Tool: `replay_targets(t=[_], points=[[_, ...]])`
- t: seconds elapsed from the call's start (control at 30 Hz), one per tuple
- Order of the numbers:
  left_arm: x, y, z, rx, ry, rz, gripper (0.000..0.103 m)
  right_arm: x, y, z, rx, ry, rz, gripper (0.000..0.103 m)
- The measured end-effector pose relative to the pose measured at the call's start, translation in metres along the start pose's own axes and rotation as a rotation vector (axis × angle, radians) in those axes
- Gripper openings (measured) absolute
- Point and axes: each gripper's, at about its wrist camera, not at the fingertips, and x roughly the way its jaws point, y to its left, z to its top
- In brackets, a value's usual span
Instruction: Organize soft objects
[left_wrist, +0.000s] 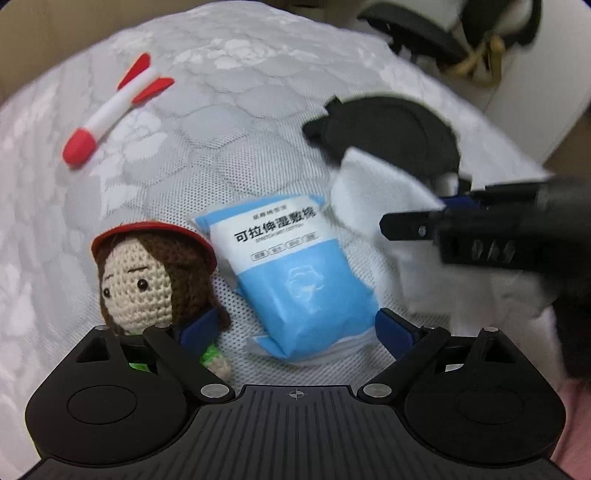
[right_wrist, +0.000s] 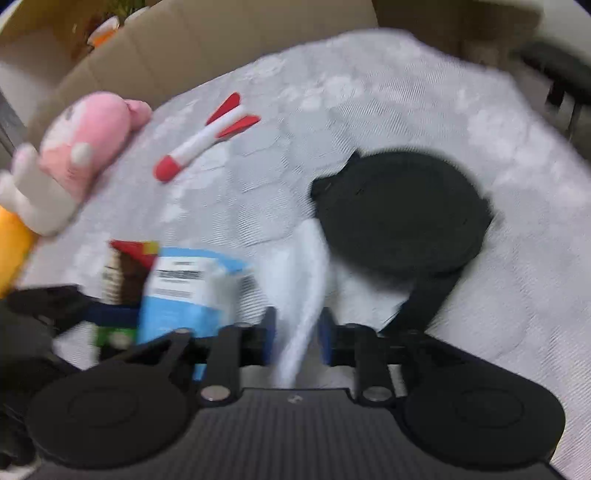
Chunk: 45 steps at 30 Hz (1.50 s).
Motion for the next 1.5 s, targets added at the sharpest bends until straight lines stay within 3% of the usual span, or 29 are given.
replay_targets(t=[0.1, 0.17, 0.23, 0.33, 0.4, 0.5, 0.57, 0.63, 0.73, 0.83, 0.87, 0.93, 1.03, 1.07, 1.13, 1.23, 1.3, 1.4, 1.5], points=[[-0.003, 0.015, 0.007, -0.106, -0.004, -0.089, 0.097, -0.008, 0.017, 0.002, -0.135, -0.090, -0.059, 0.046], [-0.004, 0.017, 0.010, -0.102, -0.002, -0.074, 0.097, -0.007, 0.027, 0.005, -0.194, -0.113, -0.076, 0.046], [-0.005, 0.019, 0.013, -0.099, 0.001, -0.058, 0.097, 0.006, 0.030, 0.010, -0.211, -0.080, -0.074, 0.042], [-0.010, 0.014, 0.016, -0.091, 0.008, -0.074, 0.098, 0.023, 0.015, 0.010, -0.105, 0.007, -0.018, 0.005], [-0.015, 0.010, 0.017, -0.071, 0.005, -0.099, 0.098, 0.016, 0.000, 0.009, 0.002, 0.007, 0.041, 0.005], [-0.013, -0.001, 0.019, -0.026, 0.022, -0.100, 0.100, 0.010, -0.037, 0.018, 0.282, 0.023, 0.288, 0.006], [-0.002, -0.003, 0.023, -0.008, 0.037, -0.067, 0.100, 0.010, -0.059, 0.024, 0.449, 0.019, 0.459, 0.006], [0.010, -0.005, 0.033, 0.016, 0.047, -0.016, 0.100, 0.008, -0.069, 0.028, 0.515, 0.001, 0.530, 0.010], [0.029, -0.007, 0.059, 0.070, 0.074, 0.022, 0.101, 0.006, -0.075, 0.028, 0.527, -0.007, 0.540, 0.013], [0.066, -0.011, 0.085, 0.168, 0.195, 0.045, 0.102, 0.008, -0.072, 0.026, 0.497, 0.002, 0.492, 0.014], [0.076, -0.012, 0.088, 0.198, 0.201, 0.076, 0.103, 0.011, -0.070, 0.025, 0.480, 0.004, 0.474, 0.014], [0.076, -0.015, 0.087, 0.223, 0.149, 0.082, 0.103, 0.016, -0.069, 0.025, 0.465, 0.009, 0.438, 0.014], [0.060, -0.019, 0.083, 0.212, 0.045, 0.033, 0.083, 0.017, -0.077, 0.023, 0.493, 0.005, 0.426, 0.014], [0.049, -0.020, 0.081, 0.193, -0.004, 0.018, 0.083, 0.014, -0.080, 0.023, 0.505, -0.008, 0.431, 0.014], [0.024, -0.024, 0.069, 0.191, -0.147, 0.033, 0.083, 0.005, -0.085, 0.025, 0.533, -0.045, 0.480, 0.014], [-0.008, -0.033, 0.046, 0.212, -0.333, 0.080, 0.083, -0.014, -0.088, 0.030, 0.567, -0.114, 0.622, 0.014], [-0.010, -0.044, 0.023, 0.280, -0.328, 0.133, 0.083, -0.024, -0.084, 0.034, 0.556, -0.145, 0.724, 0.013], [-0.004, -0.055, -0.005, 0.348, -0.273, 0.170, 0.083, -0.028, -0.065, 0.030, 0.525, -0.104, 0.831, 0.013], [0.001, -0.058, -0.021, 0.361, -0.234, 0.173, 0.083, -0.018, -0.031, 0.018, 0.411, -0.012, 0.755, 0.013]])
